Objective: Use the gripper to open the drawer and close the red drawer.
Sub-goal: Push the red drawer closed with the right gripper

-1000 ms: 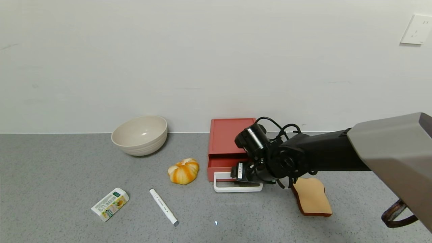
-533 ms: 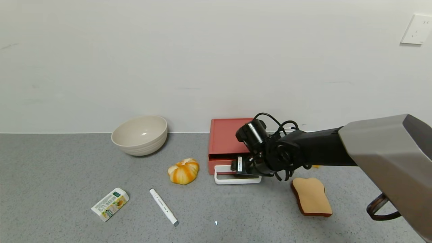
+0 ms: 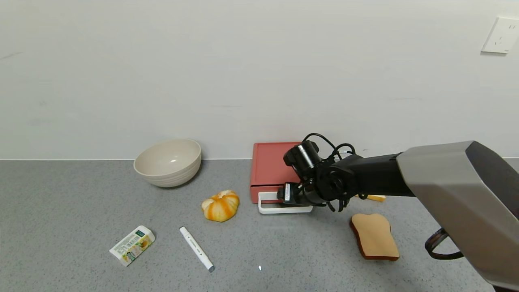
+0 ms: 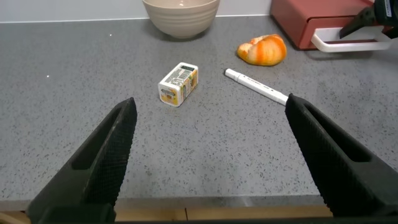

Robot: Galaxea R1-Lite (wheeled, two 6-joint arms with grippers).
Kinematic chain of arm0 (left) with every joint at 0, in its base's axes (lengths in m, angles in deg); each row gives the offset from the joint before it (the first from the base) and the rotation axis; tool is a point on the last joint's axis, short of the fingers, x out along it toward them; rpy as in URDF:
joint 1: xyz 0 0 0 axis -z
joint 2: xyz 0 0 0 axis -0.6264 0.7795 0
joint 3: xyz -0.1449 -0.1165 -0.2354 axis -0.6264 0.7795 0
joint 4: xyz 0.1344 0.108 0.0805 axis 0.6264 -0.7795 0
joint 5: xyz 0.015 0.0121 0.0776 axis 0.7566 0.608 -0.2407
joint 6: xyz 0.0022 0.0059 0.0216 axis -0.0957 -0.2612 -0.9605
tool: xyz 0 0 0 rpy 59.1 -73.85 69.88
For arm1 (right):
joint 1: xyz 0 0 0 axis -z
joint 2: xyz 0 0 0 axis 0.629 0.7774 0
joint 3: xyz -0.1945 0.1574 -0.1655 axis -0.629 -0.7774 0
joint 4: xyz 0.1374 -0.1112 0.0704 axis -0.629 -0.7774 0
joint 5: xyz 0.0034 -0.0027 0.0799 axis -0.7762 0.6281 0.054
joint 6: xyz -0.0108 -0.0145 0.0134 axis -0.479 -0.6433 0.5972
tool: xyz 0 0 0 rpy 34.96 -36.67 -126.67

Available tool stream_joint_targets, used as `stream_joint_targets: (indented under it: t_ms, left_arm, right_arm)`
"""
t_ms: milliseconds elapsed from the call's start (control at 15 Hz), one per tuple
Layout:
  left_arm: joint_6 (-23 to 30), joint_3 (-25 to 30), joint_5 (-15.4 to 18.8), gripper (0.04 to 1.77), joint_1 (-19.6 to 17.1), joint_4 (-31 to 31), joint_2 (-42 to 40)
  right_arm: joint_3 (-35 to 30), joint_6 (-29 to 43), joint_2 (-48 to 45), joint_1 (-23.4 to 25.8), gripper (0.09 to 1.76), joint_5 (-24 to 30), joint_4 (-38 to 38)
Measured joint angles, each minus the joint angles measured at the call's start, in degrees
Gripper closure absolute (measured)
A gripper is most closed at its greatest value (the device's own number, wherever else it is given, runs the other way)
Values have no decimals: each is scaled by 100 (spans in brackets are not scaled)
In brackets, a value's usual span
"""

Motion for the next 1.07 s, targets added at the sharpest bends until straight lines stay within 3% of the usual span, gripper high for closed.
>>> stream_joint_targets:
  t_ms: [1067]
  left_arm:
    - [2, 0, 2, 9, 0, 0, 0]
  right_arm:
    - [85, -122, -112, 17, 14, -26, -245]
